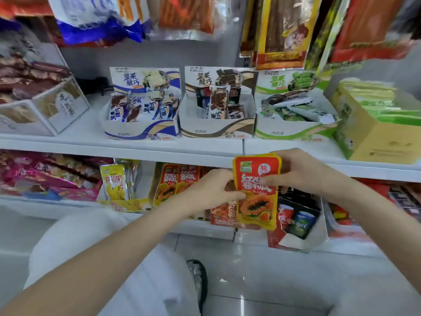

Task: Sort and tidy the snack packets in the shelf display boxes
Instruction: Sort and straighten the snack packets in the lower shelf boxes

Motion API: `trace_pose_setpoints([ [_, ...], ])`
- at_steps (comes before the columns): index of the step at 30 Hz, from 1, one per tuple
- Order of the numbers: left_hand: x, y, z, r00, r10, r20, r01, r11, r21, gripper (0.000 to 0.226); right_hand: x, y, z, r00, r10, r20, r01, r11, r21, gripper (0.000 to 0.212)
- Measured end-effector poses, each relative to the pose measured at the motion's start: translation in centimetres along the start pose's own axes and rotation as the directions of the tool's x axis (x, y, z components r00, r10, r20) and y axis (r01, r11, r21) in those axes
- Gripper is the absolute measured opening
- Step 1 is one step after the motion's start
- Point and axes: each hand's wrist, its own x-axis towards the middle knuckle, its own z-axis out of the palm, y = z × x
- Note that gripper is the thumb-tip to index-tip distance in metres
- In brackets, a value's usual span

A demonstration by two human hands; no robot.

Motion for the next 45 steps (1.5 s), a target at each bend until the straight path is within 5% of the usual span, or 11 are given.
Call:
trace_pose_setpoints([
  [4,-3.8,-6.9,-1.1,0.988,-0.143,-0.052,0.145,0.989,0.038,0.030,4.4,-0.5,7.2,0.994,-0.019,0.104,0.042,0.974,-0.224,0.023],
  [11,-5.4,-14.2,-4.9,0.893,-0.368,-0.261,0.306,0.919,-0.248,0.010,10.1,-0.3,19.0,0.990,0.144,-0.004,-0.133,0.920,0.368,0.045],
  [21,-4.3,-19.9,-5.2,0.732,-0.587,-0.346,0.502,0.808,-0.309,0.034,15.8,0.0,24.6,0.939,0.328,-0.100,-0.266,0.879,0.396,0.038],
  [26,-4.4,-20.8,-3.8,0.816,-0.520,-0.251,0.550,0.833,0.062,0.051,16.6,-0.3,24.0,0.921,0.332,-0.205,-0.250,0.905,0.344,0.051],
  [30,-4.5,-20.2,-2.4,0.911,-0.350,-0.217,0.410,0.822,0.395,0.059,13.9,1.4,23.5,0.881,0.371,-0.293,-0.222,0.872,0.437,0.065],
  [33,-4.5,-19.9,-1.3,0.926,-0.375,-0.033,0.345,0.809,0.476,0.065,12.9,2.6,23.3,0.884,0.267,-0.383,-0.160,0.944,0.289,0.072],
  [36,-4.6,-19.6,-0.6,0.911,-0.413,0.011,0.326,0.735,0.594,0.063,13.3,3.0,23.2,0.927,0.131,-0.351,-0.157,0.987,-0.045,0.060],
  [40,-4.5,-19.4,-0.6,0.908,-0.418,0.027,0.322,0.738,0.593,0.062,13.8,3.5,23.7,0.964,-0.045,-0.260,-0.090,0.870,-0.484,0.043],
  [45,-4.3,-19.2,-0.7,0.898,-0.436,0.052,0.323,0.738,0.593,0.067,14.5,3.8,23.4,0.998,0.003,-0.063,-0.042,0.777,-0.628,0.058],
])
